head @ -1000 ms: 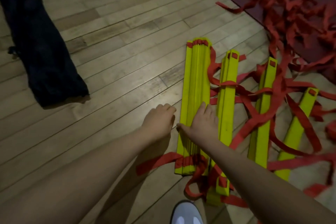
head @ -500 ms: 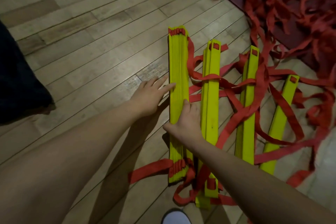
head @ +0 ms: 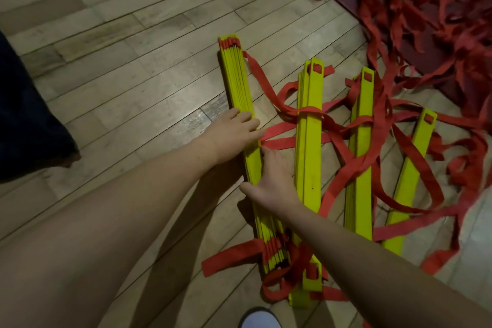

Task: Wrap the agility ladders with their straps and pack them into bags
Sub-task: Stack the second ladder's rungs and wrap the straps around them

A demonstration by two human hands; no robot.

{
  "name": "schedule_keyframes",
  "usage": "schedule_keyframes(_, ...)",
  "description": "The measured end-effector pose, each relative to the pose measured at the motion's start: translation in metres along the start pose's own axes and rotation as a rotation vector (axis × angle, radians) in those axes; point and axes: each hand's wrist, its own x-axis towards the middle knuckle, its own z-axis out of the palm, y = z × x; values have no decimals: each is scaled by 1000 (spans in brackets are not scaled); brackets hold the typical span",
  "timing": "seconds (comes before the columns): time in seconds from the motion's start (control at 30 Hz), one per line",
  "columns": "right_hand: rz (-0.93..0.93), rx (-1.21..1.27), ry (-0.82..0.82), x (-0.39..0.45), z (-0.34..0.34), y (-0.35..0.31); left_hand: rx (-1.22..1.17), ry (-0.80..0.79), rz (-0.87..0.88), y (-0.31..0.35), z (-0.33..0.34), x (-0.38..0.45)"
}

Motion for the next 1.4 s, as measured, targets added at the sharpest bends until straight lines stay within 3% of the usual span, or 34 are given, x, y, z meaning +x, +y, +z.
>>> schedule_keyframes(0.07, -18, -10, 9, 0, 3, -3, 56, 62, 32, -2, 2, -3)
schedule_keyframes(0.27, 43, -137, -32, -5, 14, -15, 90, 40, 100, -9, -7, -23)
schedule_keyframes(0.4, -78, -158, -47, -7, 15, -32, 80, 33, 72, -19, -15, -56)
schedule_keyframes(0.53, -212, -262, -113, -6, 11, -58, 75, 3, -49, -28, -27, -101)
schedule_keyframes(0.63, -277, -336, -141, -11, 17, -81, 50, -178, -111, -28, -35, -141)
schedule_keyframes(0.7, -290, -347, -192, -16, 23, -100, 48, -200, -166, -26, -48, -171)
schedule_keyframes(0.87, -387, -397, -320, -33, 49, -141, 43, -436, -315, -9, -56, -236)
schedule_keyframes(1.3, -718, -632, -424, -66, 118, -200, -143, -563, -581, 26, -29, -349)
schedule_keyframes(1.4, -761, -659, -342, -65, 123, -197, -173, -555, -630, 29, -18, -349)
